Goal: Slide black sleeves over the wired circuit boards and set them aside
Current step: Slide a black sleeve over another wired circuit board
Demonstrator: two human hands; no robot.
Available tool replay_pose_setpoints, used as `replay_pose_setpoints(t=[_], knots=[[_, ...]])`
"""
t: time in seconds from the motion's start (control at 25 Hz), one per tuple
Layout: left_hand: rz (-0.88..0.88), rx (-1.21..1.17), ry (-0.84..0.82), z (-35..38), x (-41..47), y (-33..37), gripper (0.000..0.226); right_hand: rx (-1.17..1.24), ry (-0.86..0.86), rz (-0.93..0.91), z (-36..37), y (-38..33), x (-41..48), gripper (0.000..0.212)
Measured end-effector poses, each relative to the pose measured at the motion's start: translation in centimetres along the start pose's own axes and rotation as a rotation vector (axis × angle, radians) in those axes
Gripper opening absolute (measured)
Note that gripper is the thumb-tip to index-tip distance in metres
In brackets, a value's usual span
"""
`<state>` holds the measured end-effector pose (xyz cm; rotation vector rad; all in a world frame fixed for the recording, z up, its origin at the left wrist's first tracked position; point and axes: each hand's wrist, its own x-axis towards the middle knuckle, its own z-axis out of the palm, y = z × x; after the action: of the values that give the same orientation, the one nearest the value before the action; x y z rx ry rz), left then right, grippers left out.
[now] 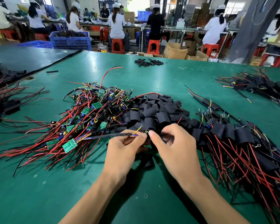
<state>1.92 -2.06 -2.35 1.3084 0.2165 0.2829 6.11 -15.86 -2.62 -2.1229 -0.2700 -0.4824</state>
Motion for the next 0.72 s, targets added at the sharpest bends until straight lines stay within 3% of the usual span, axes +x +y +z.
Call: replay_pose_setpoints(t=[0.16, 0.44, 0.72], knots=[[-0.036, 0.038, 0.008, 0.2, 0.04, -0.46, 0.011, -0.054, -0.086, -0.09, 0.42, -0.07, -0.17, 0.024], [-0.101, 0.008, -0.002, 0.32, 0.0, -0.25, 0.008, 0.019, -0.154, 0.045, 0.53, 0.3, -0.06, 0.024], [-0.035, 0.18, -0.033, 0.43, -0.34, -0.06, 0.009, 0.025, -0.125, 0.11, 0.6, 0.23, -0.43, 0.019]])
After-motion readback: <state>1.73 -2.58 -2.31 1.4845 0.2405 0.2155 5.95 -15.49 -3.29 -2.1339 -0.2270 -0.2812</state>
